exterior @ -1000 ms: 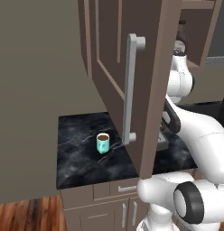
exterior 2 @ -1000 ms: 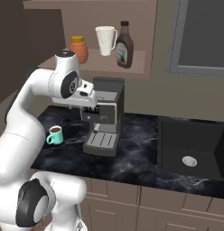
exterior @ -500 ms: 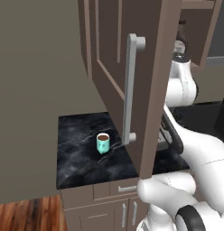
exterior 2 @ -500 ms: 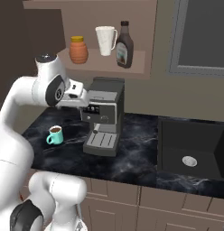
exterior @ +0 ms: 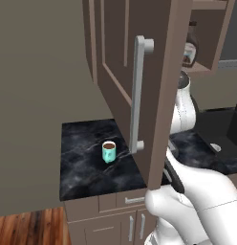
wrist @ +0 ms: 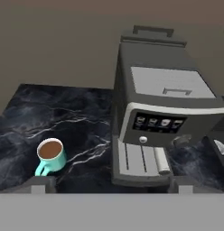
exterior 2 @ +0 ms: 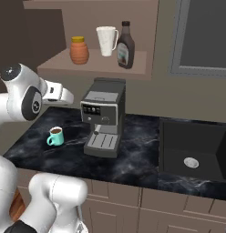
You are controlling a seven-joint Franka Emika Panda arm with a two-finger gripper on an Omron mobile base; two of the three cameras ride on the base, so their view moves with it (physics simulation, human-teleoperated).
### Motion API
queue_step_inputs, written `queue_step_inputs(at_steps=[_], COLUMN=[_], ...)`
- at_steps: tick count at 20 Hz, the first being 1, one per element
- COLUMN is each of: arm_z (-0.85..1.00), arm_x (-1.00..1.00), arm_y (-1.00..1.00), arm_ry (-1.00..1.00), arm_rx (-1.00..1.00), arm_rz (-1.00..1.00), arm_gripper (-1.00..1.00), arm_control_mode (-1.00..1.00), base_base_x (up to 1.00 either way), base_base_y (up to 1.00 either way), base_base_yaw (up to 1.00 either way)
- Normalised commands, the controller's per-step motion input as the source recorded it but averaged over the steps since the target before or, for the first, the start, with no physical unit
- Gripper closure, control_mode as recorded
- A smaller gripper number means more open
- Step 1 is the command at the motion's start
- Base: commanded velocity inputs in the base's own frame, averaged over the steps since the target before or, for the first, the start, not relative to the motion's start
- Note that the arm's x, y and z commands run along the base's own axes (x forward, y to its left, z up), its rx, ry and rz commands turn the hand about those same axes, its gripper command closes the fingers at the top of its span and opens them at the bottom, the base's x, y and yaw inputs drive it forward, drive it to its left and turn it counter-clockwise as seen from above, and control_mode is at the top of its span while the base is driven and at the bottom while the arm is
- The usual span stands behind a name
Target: Pick the syrup bottle and honey bottle from the cabinet and place them next to the mug.
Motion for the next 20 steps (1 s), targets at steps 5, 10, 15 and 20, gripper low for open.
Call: queue_step_inputs(at_steps=[5, 10, 15, 20], arm_z=[0.54, 0.67, 0.75, 0.59], arm_x=[-0.07, -0.02, 0.0, 0.0], arm_y=[0.0, -0.04, -0.04, -0.12], arm_ry=[-0.14, -0.06, 0.0, 0.0], arm_rx=[0.05, 0.08, 0.12, 0.17], arm_rz=[0.02, 0.01, 0.11, 0.23], arm_gripper=[-1.0, -1.0, -1.0, -1.0], arm_control_mode=[-1.0, -1.0, -1.0, -1.0], base_base_x=[0.0, 0.0, 0.0, 0.0], base_base_y=[0.0, 0.0, 0.0, 0.0], base_base_yaw=[0.0, 0.0, 0.0, 0.0])
